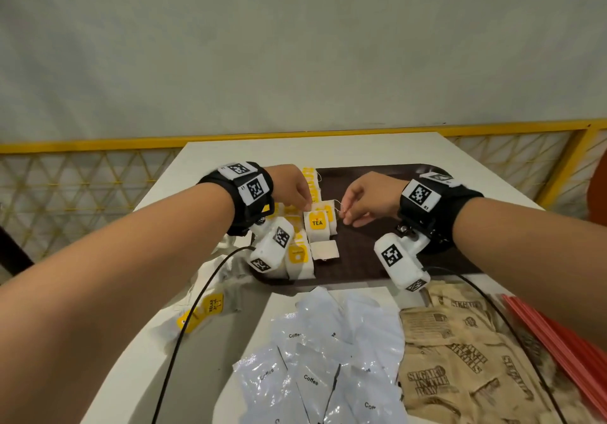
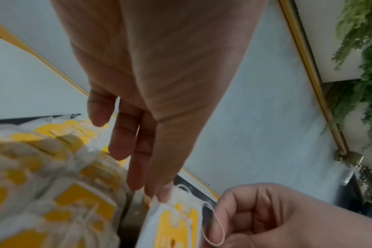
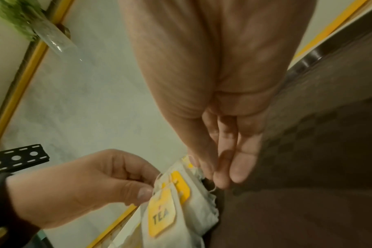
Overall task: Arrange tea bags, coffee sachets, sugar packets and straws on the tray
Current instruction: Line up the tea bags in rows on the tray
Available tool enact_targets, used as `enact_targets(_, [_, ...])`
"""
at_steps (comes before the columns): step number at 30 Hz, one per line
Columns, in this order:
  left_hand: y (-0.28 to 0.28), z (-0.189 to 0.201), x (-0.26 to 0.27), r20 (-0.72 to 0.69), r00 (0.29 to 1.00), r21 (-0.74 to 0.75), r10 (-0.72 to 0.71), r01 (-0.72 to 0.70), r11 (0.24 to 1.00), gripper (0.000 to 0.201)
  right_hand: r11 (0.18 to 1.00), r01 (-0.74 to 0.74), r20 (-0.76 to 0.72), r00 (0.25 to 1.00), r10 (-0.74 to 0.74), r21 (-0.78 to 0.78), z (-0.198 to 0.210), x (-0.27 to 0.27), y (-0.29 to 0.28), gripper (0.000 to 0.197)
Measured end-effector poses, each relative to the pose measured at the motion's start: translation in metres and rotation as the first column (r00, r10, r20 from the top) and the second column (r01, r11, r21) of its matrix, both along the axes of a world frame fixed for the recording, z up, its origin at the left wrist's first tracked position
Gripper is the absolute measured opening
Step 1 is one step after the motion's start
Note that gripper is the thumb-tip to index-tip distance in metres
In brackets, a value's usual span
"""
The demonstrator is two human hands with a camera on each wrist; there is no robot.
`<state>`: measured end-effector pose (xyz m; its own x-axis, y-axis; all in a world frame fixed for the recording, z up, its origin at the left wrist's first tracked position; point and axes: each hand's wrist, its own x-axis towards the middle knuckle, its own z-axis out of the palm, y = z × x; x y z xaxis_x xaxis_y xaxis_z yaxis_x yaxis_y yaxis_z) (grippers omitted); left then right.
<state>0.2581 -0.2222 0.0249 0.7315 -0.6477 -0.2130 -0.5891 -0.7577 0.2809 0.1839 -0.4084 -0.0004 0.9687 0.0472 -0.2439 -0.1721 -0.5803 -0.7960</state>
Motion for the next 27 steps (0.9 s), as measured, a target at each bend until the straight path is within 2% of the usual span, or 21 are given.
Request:
enact_targets(4, [-0.006, -0.005, -0.002, 0.005, 0.999, -0.037, 0.035, -0.035, 0.999, 0.027, 0.999, -0.026, -0.032, 0.999, 0.027, 0.035, -0.008, 0.000, 0.010, 0.014])
enact_targets(8, [-0.007, -0.009, -0.002, 0.055, 0.998, -0.041, 0.036, -0.034, 0.999, 0.018, 0.997, -0.031, -0.061, 0.998, 0.036, 0.072, -0.012, -0.001, 0.016, 0.013])
enact_targets(14, [-0.013, -0.009, 0.008, 0.123, 0.986, -0.085, 0.111, -0.100, 0.991, 0.021, 0.999, -0.040, -0.045, 0.998, 0.042, 0.031, -0.012, -0.002, 0.015, 0.019])
enact_targets(23, [-0.028, -0.016, 0.014, 0.111, 0.989, 0.154, 0.099, -0.116, 0.981, 0.031, 0.998, -0.064, -0.046, 0.997, 0.064, -0.009, -0.014, -0.001, 0.019, 0.028])
enact_targets(27, [-0.030, -0.014, 0.013, 0.143, 0.984, 0.195, 0.104, -0.131, 0.972, 0.032, 0.997, -0.076, -0.039, 0.996, 0.075, -0.033, -0.013, -0.002, 0.020, 0.029])
